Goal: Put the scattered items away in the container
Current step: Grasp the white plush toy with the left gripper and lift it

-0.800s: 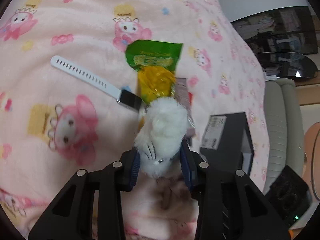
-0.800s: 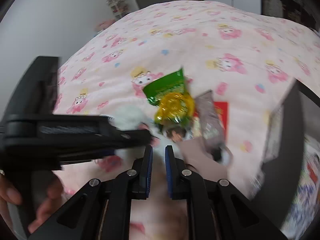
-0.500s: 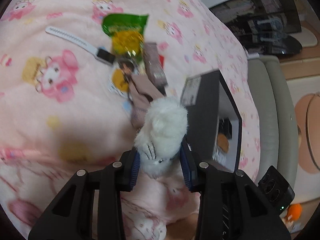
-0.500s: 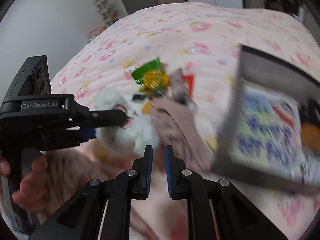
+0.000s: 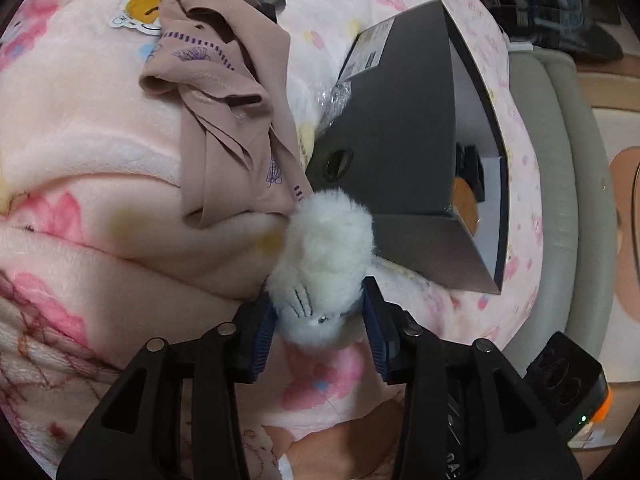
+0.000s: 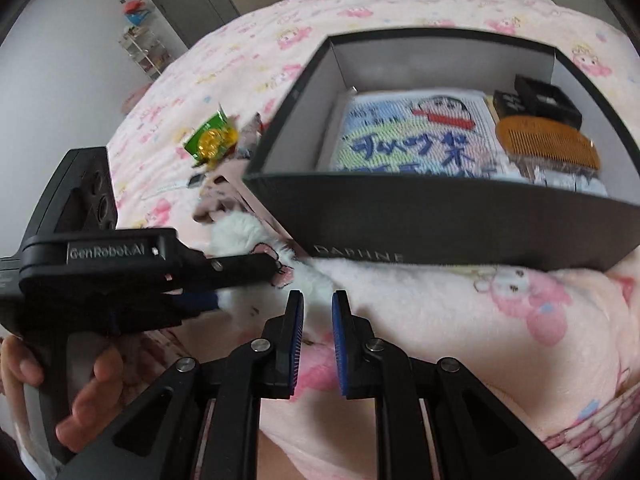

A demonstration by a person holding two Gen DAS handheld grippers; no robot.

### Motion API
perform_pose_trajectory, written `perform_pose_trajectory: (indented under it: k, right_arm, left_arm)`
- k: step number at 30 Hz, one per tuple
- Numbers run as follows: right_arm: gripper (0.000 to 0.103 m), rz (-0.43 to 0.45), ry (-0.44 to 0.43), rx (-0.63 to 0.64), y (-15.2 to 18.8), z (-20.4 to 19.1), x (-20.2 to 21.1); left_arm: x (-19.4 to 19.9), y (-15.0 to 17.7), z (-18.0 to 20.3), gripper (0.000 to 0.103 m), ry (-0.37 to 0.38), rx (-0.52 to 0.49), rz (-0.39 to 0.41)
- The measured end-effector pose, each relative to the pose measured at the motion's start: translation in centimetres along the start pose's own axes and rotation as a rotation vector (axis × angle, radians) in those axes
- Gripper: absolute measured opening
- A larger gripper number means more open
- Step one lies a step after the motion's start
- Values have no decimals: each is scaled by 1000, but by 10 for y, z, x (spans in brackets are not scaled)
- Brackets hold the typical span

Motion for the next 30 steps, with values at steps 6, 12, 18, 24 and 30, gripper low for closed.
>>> perform_pose_trajectory:
  k: [6,12,18,24,30]
  right_arm:
    - [12,52,53,36,-4,-2,-4]
    - [17,31,-53,-41,-7,5,-17]
    - [19,-41,-153,-71,-4,6,-38]
    - [19,15,-140,-72,-16,-4,-25]
    - [19,109,-110,-115,-28,4,1]
  left_arm:
    - [34,-22,-2,53,-97,-101,85]
    - [28,-44,3,52,-91,-168,76]
    - [7,-34,5,28,-101,-218,27]
    - [20,-18,7,28,-130,-204,14]
    - [36,0,8,33,-149,-223,42]
Point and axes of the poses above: each gripper's, at about its wrist camera, not at the fingertips, and x roughly against the way its jaws point, z to its right, y to its underside, the point moved 7 cm from there along -x, roughly the way its jaws point, and after that the axes turned 2 degrees about y, right-handed, at the moved point
